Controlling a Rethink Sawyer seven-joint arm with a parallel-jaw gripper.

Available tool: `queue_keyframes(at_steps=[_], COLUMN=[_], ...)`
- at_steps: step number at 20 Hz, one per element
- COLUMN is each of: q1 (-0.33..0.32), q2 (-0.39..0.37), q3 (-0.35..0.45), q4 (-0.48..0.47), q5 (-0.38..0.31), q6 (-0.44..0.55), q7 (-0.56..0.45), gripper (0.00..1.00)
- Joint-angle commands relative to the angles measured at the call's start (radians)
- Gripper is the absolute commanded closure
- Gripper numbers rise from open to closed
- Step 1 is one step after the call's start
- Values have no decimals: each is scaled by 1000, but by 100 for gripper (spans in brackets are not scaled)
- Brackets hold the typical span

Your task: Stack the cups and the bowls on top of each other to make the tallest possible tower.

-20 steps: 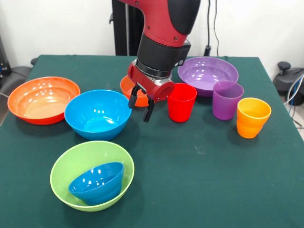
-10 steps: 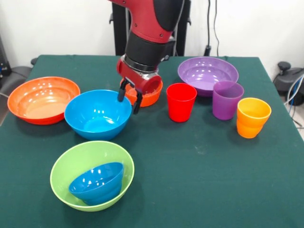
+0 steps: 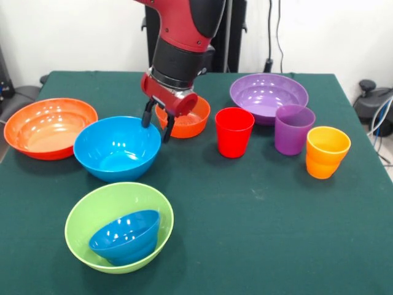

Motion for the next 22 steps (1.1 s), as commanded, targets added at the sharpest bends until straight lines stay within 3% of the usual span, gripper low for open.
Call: queue_keyframes(at_steps=[1,11,20,21,22], q1=[57,76,103,102,97], q2=[113,123,168,169,164], q3=[30,17,-27,-28,-25], q4=[22,3,-9,-5,-2], q5=[-23,26,73,79,75], q6=[-102,-105,-170,-178,-169], q7=[110,128,170,176,171], gripper=[0,0,0,100,100])
